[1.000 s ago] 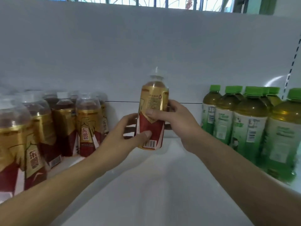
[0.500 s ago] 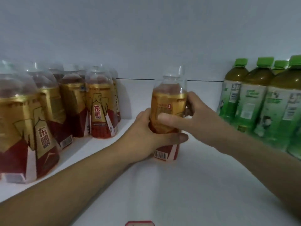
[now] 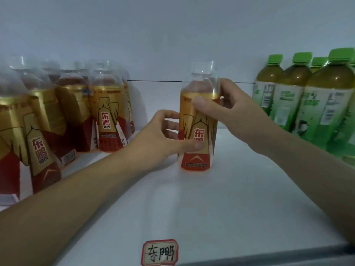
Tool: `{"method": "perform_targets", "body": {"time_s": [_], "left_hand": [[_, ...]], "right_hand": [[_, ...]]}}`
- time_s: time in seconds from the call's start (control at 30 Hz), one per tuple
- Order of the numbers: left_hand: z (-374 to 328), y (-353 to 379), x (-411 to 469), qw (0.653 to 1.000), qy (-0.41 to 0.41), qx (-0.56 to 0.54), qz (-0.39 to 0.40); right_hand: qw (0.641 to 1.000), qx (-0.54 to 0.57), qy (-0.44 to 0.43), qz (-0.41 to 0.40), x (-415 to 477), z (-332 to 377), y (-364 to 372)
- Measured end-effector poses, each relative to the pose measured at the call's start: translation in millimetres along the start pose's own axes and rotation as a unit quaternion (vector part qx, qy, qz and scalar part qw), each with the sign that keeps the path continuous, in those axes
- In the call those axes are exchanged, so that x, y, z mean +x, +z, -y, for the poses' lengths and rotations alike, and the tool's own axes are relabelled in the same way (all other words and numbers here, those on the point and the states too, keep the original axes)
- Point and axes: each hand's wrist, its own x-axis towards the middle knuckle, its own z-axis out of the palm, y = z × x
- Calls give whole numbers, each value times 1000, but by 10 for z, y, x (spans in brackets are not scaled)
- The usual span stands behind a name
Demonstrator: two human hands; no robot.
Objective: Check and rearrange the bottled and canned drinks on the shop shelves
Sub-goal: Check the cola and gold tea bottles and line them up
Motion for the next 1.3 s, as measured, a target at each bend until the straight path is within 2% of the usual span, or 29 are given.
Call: {"method": "perform_targets", "body": {"time_s": [0.1,0.17,0.27,0.33,0.43,0.57,0.67,0.8,0.9,0.97,1.03,1.13,1.2,1.3], "left_hand": [[37,-83,32,999,-4,-33,27],[59,-125,36,997,-1,-44,56],[70,-49,29,997,8,11,81],[51,99,31,997,4,50,66],[78,201,103,1000,12,14,23],[138,103,146,994,3,-73,78],[94,85,108,993,20,-46,112],[28,144,56,994,11,84,73],[49,211,61,998,4,36,49],[61,176,57,998,4,-30,64],[38,112,24,993,1,-64,96],[-5,114,-22,993,13,2,120],[-26,202,-27,995,18,35,92],[-23,245,7,998,19,-20,53]], "right_hand": [[995,72,8,69,15,-40,-67],[993,87,-1,85,24,-55,-124],[998,48,-15,42,43,-81,-144],[1000,19,-21,14,52,-107,-140],[998,38,-21,41,56,-93,-137],[990,130,-33,53,77,-66,-208],[988,142,-43,45,76,-65,-247],[993,104,-53,-11,84,-54,-236],[996,84,-38,19,80,-50,-231],[991,112,-24,71,73,-50,-262],[986,136,-29,88,66,-45,-291],[988,140,-47,49,70,-43,-261],[993,107,-50,13,81,-53,-207],[995,83,-40,28,82,-56,-202]]}}
